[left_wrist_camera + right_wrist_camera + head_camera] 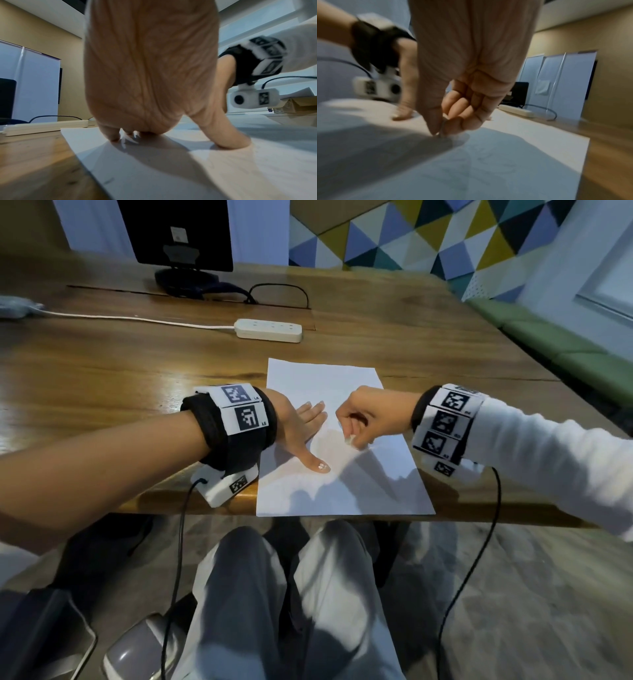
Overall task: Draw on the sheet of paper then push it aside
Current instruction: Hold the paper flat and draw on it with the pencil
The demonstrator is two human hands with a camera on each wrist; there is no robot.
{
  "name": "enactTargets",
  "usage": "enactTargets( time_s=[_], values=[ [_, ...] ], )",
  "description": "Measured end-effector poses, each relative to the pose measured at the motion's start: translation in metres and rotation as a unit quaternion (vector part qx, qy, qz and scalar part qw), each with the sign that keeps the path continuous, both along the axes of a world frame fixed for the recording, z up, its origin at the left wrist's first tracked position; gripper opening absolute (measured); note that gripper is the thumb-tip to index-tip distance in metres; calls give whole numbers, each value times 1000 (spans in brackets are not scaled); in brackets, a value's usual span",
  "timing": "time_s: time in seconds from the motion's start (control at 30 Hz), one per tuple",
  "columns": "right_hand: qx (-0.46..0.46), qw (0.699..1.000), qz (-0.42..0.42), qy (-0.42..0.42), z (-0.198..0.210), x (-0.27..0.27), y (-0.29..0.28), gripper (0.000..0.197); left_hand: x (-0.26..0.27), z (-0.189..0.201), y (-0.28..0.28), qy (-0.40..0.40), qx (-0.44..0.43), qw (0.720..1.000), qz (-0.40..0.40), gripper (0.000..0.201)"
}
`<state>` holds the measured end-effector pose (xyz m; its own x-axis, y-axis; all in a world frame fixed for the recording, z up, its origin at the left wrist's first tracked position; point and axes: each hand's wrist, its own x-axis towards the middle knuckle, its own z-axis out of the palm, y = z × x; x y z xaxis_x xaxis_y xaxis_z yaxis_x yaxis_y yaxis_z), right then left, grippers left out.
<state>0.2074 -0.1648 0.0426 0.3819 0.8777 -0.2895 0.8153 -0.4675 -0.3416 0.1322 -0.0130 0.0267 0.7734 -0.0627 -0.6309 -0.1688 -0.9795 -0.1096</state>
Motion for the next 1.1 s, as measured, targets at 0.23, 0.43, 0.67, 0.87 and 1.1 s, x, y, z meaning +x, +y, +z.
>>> enactTargets(
  time_s=[0.23,0.43,0.67,0.87,1.1],
  values=[
    [2,1000,-8,-4,5,7,-1,17,2,-2,-1,3,3,1000,-2,116],
    [-8,1000,-4,20,5,9,-7,16,2,-1,0,4,12,1000,-8,115],
    [-39,997,1,65,4,3,-14,13,4,-3,2,7,7,1000,-5,117],
    [17,999,-27,-22,-1,15,-12,18,1,2,-2,6,-26,999,-35,106],
    [-40,997,-6,67,4,9,-17,15,6,7,-6,35,-46,996,-65,104]
  ],
)
